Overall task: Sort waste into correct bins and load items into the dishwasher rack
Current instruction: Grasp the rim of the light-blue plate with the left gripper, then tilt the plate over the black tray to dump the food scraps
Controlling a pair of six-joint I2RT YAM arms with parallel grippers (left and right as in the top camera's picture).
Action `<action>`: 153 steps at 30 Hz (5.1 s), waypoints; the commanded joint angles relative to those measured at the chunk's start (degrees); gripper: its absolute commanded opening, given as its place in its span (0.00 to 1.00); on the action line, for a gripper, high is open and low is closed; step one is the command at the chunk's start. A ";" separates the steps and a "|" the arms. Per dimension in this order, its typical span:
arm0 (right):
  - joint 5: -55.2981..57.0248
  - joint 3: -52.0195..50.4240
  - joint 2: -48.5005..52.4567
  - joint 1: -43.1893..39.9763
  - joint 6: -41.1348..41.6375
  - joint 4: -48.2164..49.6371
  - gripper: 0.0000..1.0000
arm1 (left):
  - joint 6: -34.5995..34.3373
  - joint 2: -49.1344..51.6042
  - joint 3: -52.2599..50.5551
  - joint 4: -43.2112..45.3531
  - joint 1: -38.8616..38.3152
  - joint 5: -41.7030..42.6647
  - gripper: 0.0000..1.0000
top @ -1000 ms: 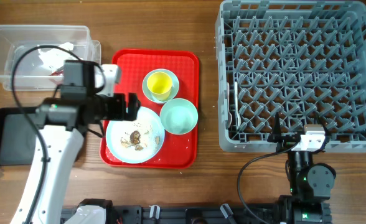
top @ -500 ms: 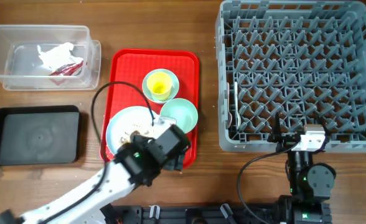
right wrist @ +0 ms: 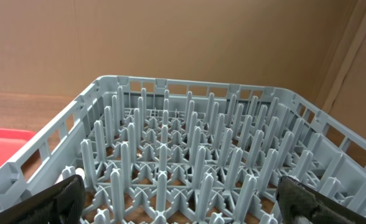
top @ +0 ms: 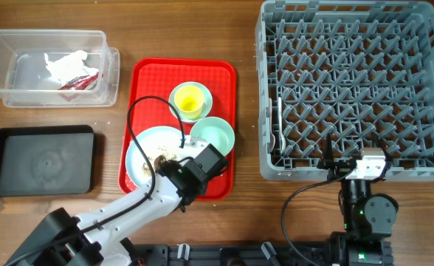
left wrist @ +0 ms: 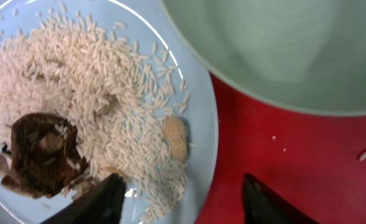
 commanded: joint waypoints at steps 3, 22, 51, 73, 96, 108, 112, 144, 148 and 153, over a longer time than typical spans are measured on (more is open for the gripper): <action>0.98 -0.07 -0.24 -0.28 -0.55 0.33 1.00 | 0.98 0.76 -0.98 0.85 4.92 1.62 0.52; 0.98 -0.07 -0.24 -0.28 -0.55 0.33 1.00 | 2.47 5.09 -0.98 2.47 6.01 4.24 0.19; 0.98 -0.07 -0.24 -0.28 -0.55 0.33 1.00 | 10.01 3.58 14.58 -11.50 6.12 -4.46 0.04; 0.96 -0.07 -0.09 -0.28 -0.52 0.33 1.00 | 15.45 2.08 24.59 -21.27 1.73 -15.50 0.04; 0.96 -0.07 -0.09 -0.28 -0.55 0.33 1.00 | 31.06 -11.17 25.29 -15.30 57.37 16.85 0.04; 0.98 -0.07 -0.09 -0.28 -0.55 0.33 1.00 | 41.55 -10.88 25.27 -14.14 81.48 49.92 0.04; 0.96 -0.04 -0.09 -0.28 -0.52 0.33 1.00 | 43.06 -9.31 25.22 -13.11 85.68 57.83 0.04; 0.96 -0.07 -0.09 -0.28 -0.50 0.33 1.00 | 57.75 1.84 13.25 -12.24 116.34 108.56 0.04; 0.98 -0.07 -0.09 -0.28 -0.55 0.33 1.00 | 55.49 1.33 13.27 -11.43 117.00 104.54 0.04; 0.98 -0.07 -0.09 -0.28 -0.55 0.33 1.00 | 57.90 1.55 13.27 -12.22 117.46 108.69 0.04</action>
